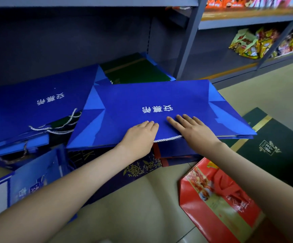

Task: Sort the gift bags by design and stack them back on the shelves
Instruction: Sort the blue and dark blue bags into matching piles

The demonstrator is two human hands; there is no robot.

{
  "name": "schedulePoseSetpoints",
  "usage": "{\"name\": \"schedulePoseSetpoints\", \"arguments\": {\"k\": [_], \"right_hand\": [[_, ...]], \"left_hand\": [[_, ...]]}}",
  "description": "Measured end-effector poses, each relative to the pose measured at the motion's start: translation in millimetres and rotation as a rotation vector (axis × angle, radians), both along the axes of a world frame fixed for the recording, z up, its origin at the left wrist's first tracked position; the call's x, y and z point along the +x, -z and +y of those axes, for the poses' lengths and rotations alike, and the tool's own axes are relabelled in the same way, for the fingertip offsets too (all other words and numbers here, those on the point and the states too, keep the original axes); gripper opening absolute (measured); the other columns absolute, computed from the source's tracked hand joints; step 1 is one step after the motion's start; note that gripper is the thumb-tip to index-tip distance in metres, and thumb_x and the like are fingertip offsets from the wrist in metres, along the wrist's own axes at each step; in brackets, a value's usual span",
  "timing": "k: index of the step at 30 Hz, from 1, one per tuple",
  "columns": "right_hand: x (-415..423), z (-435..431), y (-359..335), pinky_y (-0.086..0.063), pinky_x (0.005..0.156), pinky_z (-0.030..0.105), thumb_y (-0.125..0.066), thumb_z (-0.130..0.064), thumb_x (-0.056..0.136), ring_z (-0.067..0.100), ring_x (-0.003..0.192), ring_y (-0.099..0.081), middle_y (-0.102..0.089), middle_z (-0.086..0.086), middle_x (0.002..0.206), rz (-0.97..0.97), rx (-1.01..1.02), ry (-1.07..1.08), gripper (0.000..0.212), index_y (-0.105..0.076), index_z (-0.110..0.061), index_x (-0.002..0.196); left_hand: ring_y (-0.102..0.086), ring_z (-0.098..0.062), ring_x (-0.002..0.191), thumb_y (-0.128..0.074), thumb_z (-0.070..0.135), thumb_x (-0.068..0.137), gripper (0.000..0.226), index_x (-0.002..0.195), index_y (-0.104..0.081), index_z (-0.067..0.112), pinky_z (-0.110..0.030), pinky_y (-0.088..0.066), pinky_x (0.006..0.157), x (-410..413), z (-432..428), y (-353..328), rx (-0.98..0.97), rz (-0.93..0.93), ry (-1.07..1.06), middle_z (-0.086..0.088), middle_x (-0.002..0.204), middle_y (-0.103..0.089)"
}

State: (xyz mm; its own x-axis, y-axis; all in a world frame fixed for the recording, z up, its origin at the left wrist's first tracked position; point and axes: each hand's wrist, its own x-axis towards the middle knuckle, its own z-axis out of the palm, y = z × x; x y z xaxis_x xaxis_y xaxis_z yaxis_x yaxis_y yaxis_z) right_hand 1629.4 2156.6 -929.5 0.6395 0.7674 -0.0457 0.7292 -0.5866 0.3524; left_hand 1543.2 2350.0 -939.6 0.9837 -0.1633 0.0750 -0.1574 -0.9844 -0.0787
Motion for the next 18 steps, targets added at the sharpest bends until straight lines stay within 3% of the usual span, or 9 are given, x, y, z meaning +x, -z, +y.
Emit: {"name": "schedulePoseSetpoints", "arguments": {"k": [2, 4, 7, 9, 11, 13, 16, 18], "right_hand": [[3, -5, 10, -0.011, 0.117, 0.04, -0.041, -0.008, 0.098, 0.025, 0.147, -0.007, -0.005, 0.004, 0.16, 0.106, -0.085, 0.069, 0.078, 0.014, -0.025, 0.151], [5, -11, 22, -0.008, 0.117, 0.039, -0.037, -0.008, 0.098, 0.022, 0.148, -0.003, -0.002, 0.001, 0.161, 0.162, -0.066, 0.13, 0.075, 0.013, -0.025, 0.151], [8, -15, 32, -0.008, 0.117, 0.036, -0.035, -0.009, 0.097, 0.02, 0.148, -0.005, -0.004, 0.002, 0.16, 0.208, -0.042, 0.205, 0.071, 0.008, -0.023, 0.152], [9, -13, 36, -0.006, 0.117, 0.038, -0.038, -0.013, 0.096, 0.021, 0.148, -0.004, -0.004, 0.003, 0.16, 0.205, -0.07, 0.231, 0.073, 0.008, -0.021, 0.152], [4, -5, 36, -0.003, 0.118, 0.041, -0.045, -0.021, 0.093, 0.022, 0.148, -0.003, -0.004, 0.003, 0.16, 0.212, -0.053, 0.226, 0.079, 0.007, -0.021, 0.152], [-7, 11, 34, -0.011, 0.117, 0.043, -0.052, -0.027, 0.088, 0.026, 0.146, -0.015, -0.016, 0.008, 0.158, 0.23, 0.063, 0.14, 0.081, -0.006, -0.02, 0.153], [-25, 33, 39, -0.045, 0.097, 0.048, -0.043, -0.022, 0.083, 0.034, 0.12, -0.056, -0.058, 0.015, 0.131, 0.129, 0.319, -0.078, 0.058, -0.048, -0.009, 0.139], [-26, 31, 38, -0.051, 0.088, 0.046, -0.034, -0.016, 0.084, 0.033, 0.109, -0.063, -0.065, 0.015, 0.12, 0.083, 0.335, -0.08, 0.054, -0.055, -0.005, 0.132]], "left_hand": [[-0.014, -0.022, 0.145, -0.048, 0.029, 0.095, 0.073, 0.151, -0.006, 0.01, -0.035, -0.015, 0.117, -7, 8, 11, 0.058, 0.115, -0.076, -0.009, 0.158, -0.012], [-0.005, -0.025, 0.147, -0.049, 0.026, 0.094, 0.078, 0.151, 0.002, 0.009, -0.041, -0.008, 0.118, -15, 19, 28, 0.164, 0.154, -0.123, -0.012, 0.159, -0.002], [-0.005, -0.031, 0.146, -0.04, 0.012, 0.096, 0.071, 0.15, 0.004, 0.003, -0.042, -0.009, 0.118, -27, 33, 48, 0.205, 0.228, -0.233, -0.019, 0.158, -0.002], [-0.02, -0.037, 0.142, -0.03, 0.003, 0.097, 0.055, 0.147, -0.01, -0.008, -0.041, -0.02, 0.117, -31, 35, 52, 0.179, 0.175, -0.239, -0.029, 0.152, -0.018], [-0.054, -0.04, 0.119, -0.028, -0.001, 0.087, 0.047, 0.127, -0.049, -0.015, -0.04, -0.046, 0.1, -27, 31, 56, 0.116, 0.001, -0.163, -0.034, 0.126, -0.053], [-0.067, -0.038, 0.096, -0.028, 0.002, 0.081, 0.047, 0.106, -0.066, -0.012, -0.041, -0.057, 0.08, -18, 20, 57, 0.113, -0.123, -0.08, -0.029, 0.103, -0.067], [-0.069, -0.033, 0.093, -0.032, 0.006, 0.084, 0.043, 0.103, -0.069, -0.008, -0.037, -0.058, 0.079, -6, -4, 49, 0.056, -0.233, -0.002, -0.024, 0.1, -0.069], [-0.069, -0.03, 0.093, -0.033, 0.006, 0.085, 0.042, 0.102, -0.069, -0.006, -0.035, -0.057, 0.08, 1, -18, 44, 0.06, -0.246, 0.048, -0.021, 0.099, -0.07]]}}
